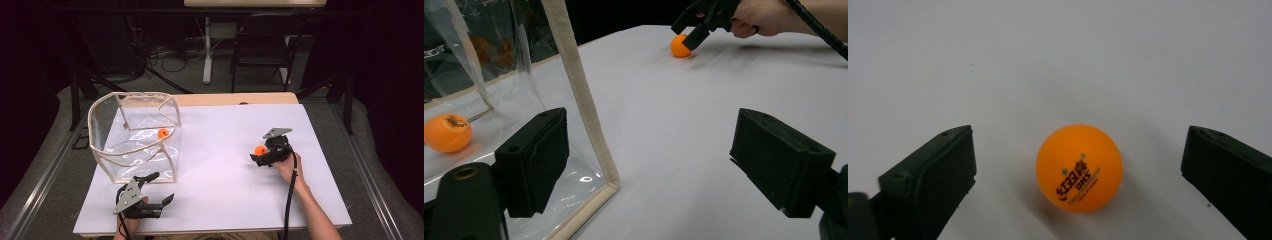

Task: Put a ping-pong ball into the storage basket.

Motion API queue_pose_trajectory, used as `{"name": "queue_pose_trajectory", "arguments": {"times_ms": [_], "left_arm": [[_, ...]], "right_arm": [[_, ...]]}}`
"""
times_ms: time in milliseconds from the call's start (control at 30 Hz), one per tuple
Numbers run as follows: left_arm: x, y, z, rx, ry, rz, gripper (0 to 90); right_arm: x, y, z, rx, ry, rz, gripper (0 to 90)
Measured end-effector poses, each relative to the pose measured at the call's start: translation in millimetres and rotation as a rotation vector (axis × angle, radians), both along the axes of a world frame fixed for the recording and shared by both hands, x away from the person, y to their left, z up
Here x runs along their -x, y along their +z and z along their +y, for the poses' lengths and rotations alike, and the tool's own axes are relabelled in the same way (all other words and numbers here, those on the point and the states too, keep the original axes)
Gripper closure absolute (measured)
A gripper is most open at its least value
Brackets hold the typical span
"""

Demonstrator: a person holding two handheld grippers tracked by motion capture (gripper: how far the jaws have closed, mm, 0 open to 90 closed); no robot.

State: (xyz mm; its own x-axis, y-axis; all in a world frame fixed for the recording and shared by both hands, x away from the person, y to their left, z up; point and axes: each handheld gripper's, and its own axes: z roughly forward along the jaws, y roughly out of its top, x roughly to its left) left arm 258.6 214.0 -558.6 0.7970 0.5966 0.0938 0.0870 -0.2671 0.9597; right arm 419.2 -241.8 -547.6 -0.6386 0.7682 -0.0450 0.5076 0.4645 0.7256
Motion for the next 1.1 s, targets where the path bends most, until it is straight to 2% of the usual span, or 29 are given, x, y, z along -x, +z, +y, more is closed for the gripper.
{"name": "queue_pose_trajectory", "arguments": {"times_ms": [100,500,667,833,1100], "left_arm": [[0.4,0.2,0.2,-0.001,0.001,-0.002,15.7],[0.6,0.4,0.6,-0.002,-0.003,-0.003,15.7],[0.5,0.2,0.7,-0.001,-0.003,-0.002,15.7],[0.3,0.0,0.4,0.0,-0.002,-0.003,15.7],[0.2,-0.1,0.6,0.0,-0.002,-0.002,15.7]], "right_arm": [[0.4,0.3,0.1,-0.002,-0.001,0.002,14.7],[1.1,-0.8,1.7,0.058,-0.013,0.009,34.8],[1.7,0.4,0.9,0.065,-0.028,0.002,43.0],[1.7,0.5,0.9,0.079,-0.03,0.002,50.0],[2.2,1.1,0.2,0.074,-0.036,-0.007,50.4]]}}
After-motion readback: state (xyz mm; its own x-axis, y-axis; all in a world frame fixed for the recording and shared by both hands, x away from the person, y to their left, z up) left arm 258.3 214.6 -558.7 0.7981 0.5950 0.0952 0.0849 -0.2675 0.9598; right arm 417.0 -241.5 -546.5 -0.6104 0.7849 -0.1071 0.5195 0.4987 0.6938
